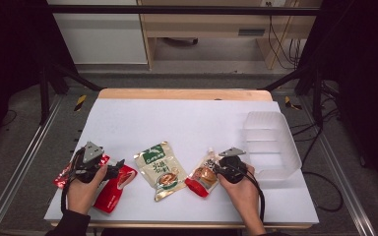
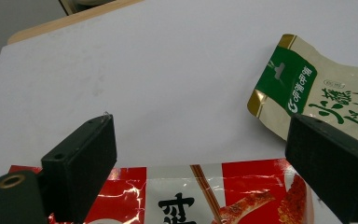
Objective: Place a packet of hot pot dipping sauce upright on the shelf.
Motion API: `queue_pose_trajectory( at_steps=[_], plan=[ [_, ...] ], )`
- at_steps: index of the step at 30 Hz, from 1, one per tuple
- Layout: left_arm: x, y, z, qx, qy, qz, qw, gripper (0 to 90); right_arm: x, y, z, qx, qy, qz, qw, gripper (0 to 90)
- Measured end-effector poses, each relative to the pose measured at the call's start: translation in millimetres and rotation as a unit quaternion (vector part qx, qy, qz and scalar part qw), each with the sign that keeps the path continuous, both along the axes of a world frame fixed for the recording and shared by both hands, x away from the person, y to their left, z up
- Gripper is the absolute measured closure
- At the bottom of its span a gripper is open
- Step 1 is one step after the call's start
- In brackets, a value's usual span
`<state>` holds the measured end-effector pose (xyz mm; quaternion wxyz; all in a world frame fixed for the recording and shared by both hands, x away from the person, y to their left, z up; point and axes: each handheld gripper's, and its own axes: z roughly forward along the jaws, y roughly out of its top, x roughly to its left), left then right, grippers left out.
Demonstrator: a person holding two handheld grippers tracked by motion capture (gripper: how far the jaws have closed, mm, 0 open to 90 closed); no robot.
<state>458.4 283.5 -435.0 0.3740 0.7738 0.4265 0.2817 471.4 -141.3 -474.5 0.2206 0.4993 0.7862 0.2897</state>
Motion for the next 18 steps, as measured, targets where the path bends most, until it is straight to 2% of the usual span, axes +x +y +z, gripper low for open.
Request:
queue_pose_trajectory(
  at_steps=[3, 4, 6, 9, 14, 18],
  plan=[
    [-0.1, -0.5, -0.1, 0.000, 0.000, -0.001, 1.0000, 8.8, -0.2, 0.3, 0.6, -0.001, 0.003, 0.002, 1.0000, 62.0],
    [-0.2, -0.7, 0.0, 0.000, 0.000, -0.001, 1.0000, 8.9, -1.0, 0.7, 1.5, -0.006, 0.005, 0.006, 1.0000, 66.9],
    [-0.3, -0.9, 0.0, 0.000, 0.000, -0.001, 1.0000, 8.9, -1.2, 1.0, 1.8, -0.009, 0.005, 0.008, 0.9999, 68.9],
    [-0.3, -1.1, 0.0, 0.003, 0.001, -0.003, 1.0000, 8.9, -1.8, 2.5, 2.3, -0.014, 0.006, 0.019, 0.9997, 78.3],
    [0.0, -1.9, -0.3, 0.004, 0.001, -0.004, 1.0000, 8.9, -1.8, 3.2, 3.1, -0.014, 0.008, 0.028, 0.9995, 85.8],
    [-1.3, -2.6, 0.9, 0.004, 0.000, -0.009, 1.0000, 9.2, -1.9, 2.8, 7.5, -0.012, 0.004, 0.034, 0.9993, 88.0]
  ],
)
